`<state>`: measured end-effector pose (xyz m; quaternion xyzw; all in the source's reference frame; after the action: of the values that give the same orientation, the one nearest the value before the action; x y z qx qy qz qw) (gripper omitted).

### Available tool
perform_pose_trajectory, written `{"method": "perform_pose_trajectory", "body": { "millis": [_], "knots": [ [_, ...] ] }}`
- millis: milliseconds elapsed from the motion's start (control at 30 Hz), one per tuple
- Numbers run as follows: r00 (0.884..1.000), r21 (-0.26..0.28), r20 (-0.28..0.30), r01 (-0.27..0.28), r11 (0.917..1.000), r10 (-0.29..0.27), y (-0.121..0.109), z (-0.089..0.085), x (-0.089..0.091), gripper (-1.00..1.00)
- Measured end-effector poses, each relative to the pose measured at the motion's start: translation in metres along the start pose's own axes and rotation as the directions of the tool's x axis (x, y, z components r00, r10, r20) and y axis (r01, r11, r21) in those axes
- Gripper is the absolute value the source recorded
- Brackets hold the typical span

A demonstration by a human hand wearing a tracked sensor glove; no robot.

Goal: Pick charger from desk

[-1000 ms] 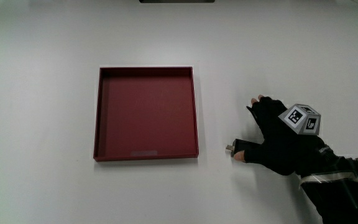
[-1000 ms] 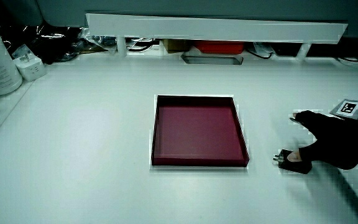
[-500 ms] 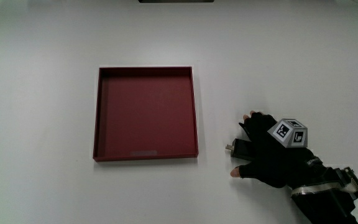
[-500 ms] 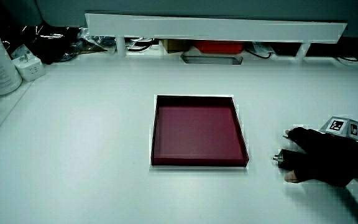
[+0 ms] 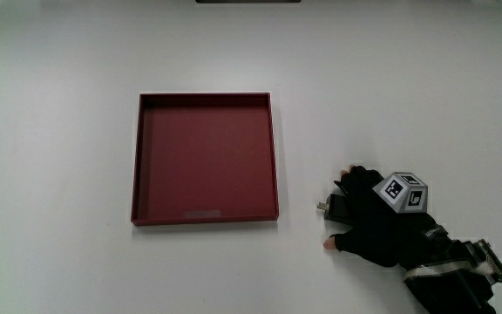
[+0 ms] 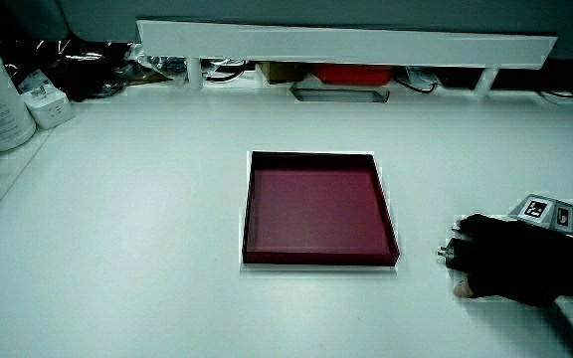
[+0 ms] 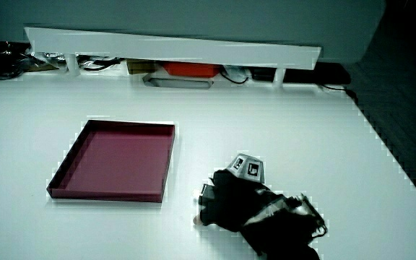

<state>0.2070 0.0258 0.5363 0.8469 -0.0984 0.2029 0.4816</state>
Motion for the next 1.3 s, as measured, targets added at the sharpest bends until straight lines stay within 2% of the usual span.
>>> {"method": "perform_pose_trajectory", "body": {
  "millis": [67,100,200,233,300,333,367,400,433,533,667,733,800,1033,1067,1100,1200,1233,1300],
  "knots": [
    [1.0,0.016,-0.009,-0.016,0.9997,0.017,-0.002,0.001,-0.001,0.26],
    [1.0,0.045,-0.002,-0.003,0.999,0.003,-0.002,0.001,0.0,0.3],
    [1.0,0.1,0.002,-0.01,0.9949,0.009,-0.004,0.002,0.001,0.41],
    [1.0,0.132,0.006,-0.03,0.9907,0.03,-0.009,0.005,-0.004,0.44],
    [0.999,0.166,0.019,-0.042,0.9852,0.04,-0.009,0.005,-0.004,0.52],
    [0.999,0.202,0.04,-0.043,0.9783,0.036,-0.01,0.005,-0.004,0.56],
    [0.998,0.198,0.029,-0.052,0.9789,0.047,-0.01,0.004,-0.005,0.59],
    [0.998,0.229,0.045,-0.05,0.9721,0.04,-0.014,0.007,-0.01,0.63],
    [0.998,0.23,0.047,-0.06,0.9712,0.05,-0.011,0.003,-0.005,0.67],
    [0.997,0.255,0.054,-0.061,0.9649,0.049,-0.014,0.005,-0.009,0.78],
    [0.995,0.298,0.077,-0.076,0.9517,0.055,-0.017,0.004,-0.011,0.93],
    [0.994,0.294,0.077,-0.096,0.9511,0.077,-0.02,0.006,-0.015,1.0],
    [0.995,0.297,0.074,-0.087,0.951,0.068,-0.017,0.004,-0.011,1.0],
    [0.995,0.289,0.053,-0.1,0.9522,0.089,-0.017,0.008,-0.015,1.0],
    [0.995,0.276,0.048,-0.103,0.9557,0.093,-0.018,0.01,-0.018,1.0],
    [0.994,0.282,0.062,-0.103,0.9538,0.089,-0.015,0.01,-0.018,1.0],
    [0.992,0.255,0.034,-0.13,0.9581,0.125,-0.015,0.017,-0.026,1.0],
    [0.991,0.266,0.045,-0.131,0.9549,0.124,-0.013,0.018,-0.028,1.0],
    [0.988,0.259,0.034,-0.151,0.954,0.147,-0.014,0.024,-0.038,1.0]
  ]
}}
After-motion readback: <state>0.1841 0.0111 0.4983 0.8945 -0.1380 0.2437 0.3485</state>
